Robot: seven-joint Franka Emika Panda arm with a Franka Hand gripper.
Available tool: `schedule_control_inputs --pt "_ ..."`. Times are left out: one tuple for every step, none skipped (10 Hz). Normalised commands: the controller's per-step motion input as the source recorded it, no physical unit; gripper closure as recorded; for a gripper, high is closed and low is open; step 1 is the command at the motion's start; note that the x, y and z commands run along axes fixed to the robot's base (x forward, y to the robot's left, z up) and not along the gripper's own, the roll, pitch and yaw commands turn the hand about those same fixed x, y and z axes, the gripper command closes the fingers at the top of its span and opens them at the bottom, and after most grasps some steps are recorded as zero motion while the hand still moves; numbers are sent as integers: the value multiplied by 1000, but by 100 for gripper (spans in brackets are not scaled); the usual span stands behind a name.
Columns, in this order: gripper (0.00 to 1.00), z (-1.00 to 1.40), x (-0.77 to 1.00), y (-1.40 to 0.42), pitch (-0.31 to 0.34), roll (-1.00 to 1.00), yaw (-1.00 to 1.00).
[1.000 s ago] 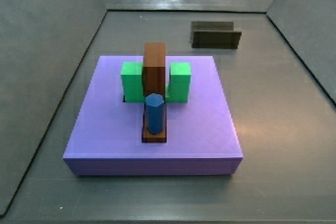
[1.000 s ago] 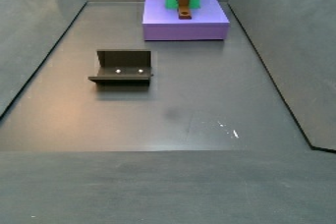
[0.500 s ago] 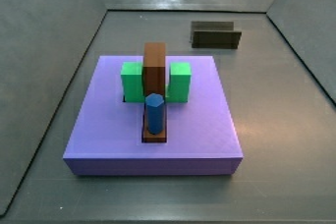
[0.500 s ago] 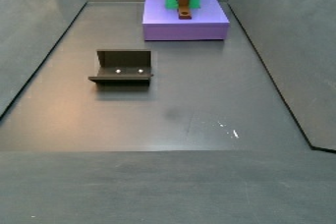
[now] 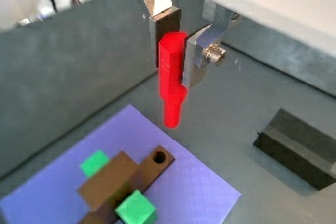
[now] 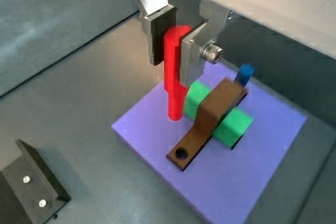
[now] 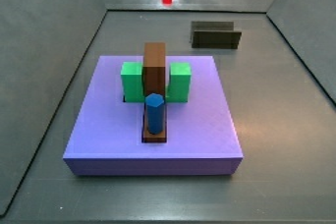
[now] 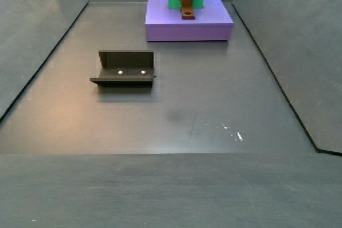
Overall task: Pick up the red object. Move up. Place the red object on the fixture. Regrasp the red object. Move to above the board. Insert the red object.
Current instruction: Insert the red object.
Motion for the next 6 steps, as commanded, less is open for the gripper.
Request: schedule_control_inputs --pt "100 -640 -120 131 -283 -103 0" --pt "100 -600 -174 14 -316 -84 0" --pt "100 -526 -206 0 -366 -39 0" --pt "100 -374 -226 0 -313 0 0" --pt "100 -134 -37 0 -64 36 0" --pt "100 -146 0 0 0 90 0"
